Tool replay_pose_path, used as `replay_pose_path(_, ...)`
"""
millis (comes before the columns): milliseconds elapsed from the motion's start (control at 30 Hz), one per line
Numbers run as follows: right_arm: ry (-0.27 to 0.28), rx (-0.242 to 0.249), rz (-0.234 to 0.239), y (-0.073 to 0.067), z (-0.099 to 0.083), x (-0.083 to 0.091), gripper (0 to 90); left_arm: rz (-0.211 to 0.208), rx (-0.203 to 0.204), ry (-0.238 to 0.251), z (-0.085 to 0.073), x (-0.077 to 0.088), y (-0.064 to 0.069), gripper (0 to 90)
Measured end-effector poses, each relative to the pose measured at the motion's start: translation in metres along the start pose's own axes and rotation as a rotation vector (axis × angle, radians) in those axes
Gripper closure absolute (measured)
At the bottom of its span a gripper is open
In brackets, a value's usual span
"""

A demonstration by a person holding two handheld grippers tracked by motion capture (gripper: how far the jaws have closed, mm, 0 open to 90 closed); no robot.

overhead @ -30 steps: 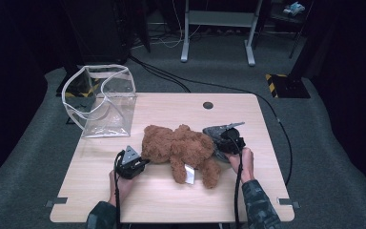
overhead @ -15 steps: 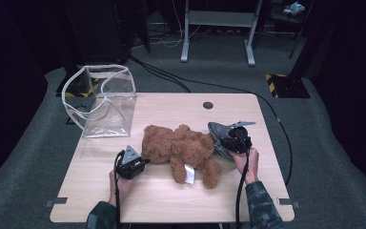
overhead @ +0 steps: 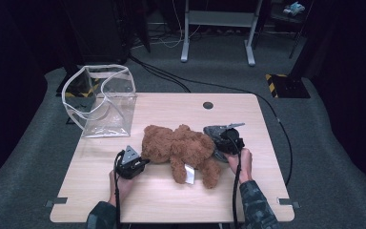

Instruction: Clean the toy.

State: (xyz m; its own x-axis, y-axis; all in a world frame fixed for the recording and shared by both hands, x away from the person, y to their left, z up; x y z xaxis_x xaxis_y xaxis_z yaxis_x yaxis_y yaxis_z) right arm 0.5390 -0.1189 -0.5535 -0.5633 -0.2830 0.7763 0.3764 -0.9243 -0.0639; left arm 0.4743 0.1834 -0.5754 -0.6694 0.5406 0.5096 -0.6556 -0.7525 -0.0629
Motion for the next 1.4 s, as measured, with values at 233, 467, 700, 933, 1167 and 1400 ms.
replay_pose_path(233, 0.01, -0.037, -0.024, 0.02, -0.005, 0.006, 79.6, 0.0, -0.001, 0.0, 0.0, 0.0, 0.0, 80.8)
replay_pose_path(467, 0.084, -0.012, 0.008, 0.003, 0.018, 0.032, 79.5, -0.001, 0.0, 0.0, 0.0, 0.0, 0.0, 80.8)
replay_pose_path(700, 0.158, 0.064, 0.063, -0.037, 0.052, 0.063, 79.4, -0.001, 0.002, 0.001, 0.0, 0.0, 0.0, 80.4)
replay_pose_path(933, 0.177, 0.177, 0.123, -0.091, 0.07, 0.073, 79.4, -0.002, -0.008, -0.006, 0.0, 0.0, -0.001, 75.6)
replay_pose_path(1167, 0.143, 0.277, 0.17, -0.14, 0.074, 0.057, 79.3, -0.01, 0.006, -0.02, -0.001, -0.001, 0.0, 65.9)
replay_pose_path(1400, 0.112, 0.328, 0.222, -0.178, 0.073, 0.045, 79.2, -0.011, 0.001, -0.021, -0.001, -0.001, 0.0, 64.8)
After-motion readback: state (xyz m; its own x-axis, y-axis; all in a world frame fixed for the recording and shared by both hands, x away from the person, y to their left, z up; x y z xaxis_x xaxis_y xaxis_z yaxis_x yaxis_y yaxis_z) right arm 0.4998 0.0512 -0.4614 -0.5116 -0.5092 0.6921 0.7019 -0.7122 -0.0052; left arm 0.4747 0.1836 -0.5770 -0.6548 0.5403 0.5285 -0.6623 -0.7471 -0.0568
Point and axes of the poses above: each handheld gripper's, and its own axes: x roughly backward along the jaws, z roughly out of its top, y roughly to its right, the point moved 10 cm from there along -x, roughly forward along the jaws, and after that the axes turned 3 degrees about -x, right-handed, at the moved point
